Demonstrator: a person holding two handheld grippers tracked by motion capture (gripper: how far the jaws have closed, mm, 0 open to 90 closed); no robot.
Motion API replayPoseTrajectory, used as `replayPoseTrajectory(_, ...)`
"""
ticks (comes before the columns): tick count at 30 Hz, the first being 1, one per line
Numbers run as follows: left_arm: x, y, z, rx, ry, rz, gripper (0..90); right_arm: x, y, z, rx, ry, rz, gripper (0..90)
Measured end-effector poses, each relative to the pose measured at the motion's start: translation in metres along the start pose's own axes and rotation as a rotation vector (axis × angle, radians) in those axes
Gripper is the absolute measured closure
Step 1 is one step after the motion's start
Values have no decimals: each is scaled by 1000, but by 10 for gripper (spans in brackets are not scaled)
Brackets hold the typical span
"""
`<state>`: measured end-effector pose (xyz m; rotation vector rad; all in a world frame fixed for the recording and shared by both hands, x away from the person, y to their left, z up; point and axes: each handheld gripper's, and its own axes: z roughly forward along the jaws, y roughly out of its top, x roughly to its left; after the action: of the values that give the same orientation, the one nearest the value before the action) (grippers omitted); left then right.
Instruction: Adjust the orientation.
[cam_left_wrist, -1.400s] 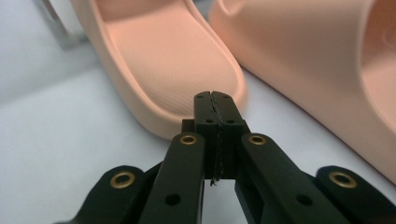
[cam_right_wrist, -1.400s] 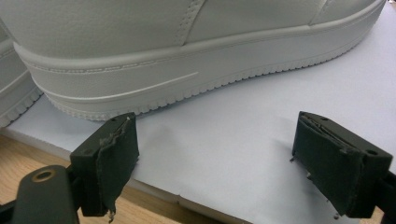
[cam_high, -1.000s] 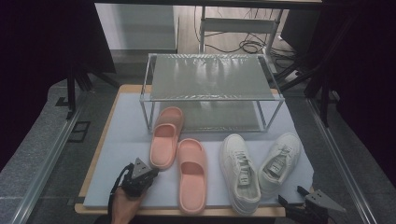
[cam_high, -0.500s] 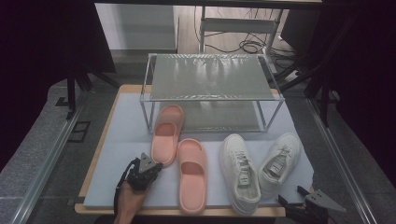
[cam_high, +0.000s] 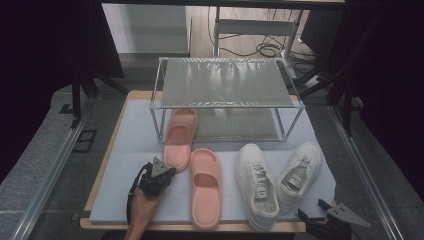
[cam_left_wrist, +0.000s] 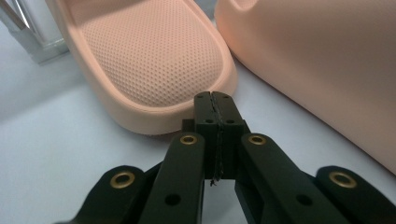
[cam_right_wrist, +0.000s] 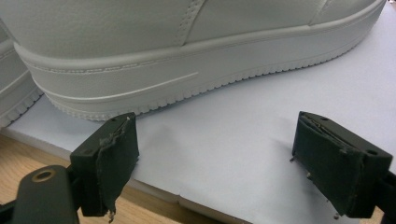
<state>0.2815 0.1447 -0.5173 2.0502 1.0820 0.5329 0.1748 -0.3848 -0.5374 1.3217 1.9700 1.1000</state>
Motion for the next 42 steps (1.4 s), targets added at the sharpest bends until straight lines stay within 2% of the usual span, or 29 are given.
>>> replayPoseTrajectory(17,12,22,12,-62,19,-18,900,0,0,0,-1,1,1,141)
replayPoseTrajectory(21,14,27,18,-61,35,-9,900,0,0,0,-1,1,2,141)
replayPoseTrajectory(37,20,39,38,-75,68,-13,900,-1,0,0,-3,6,7,141)
replayPoseTrajectory(42,22,45,45,-68,89,4,899,-1,0,0,-3,5,6,141)
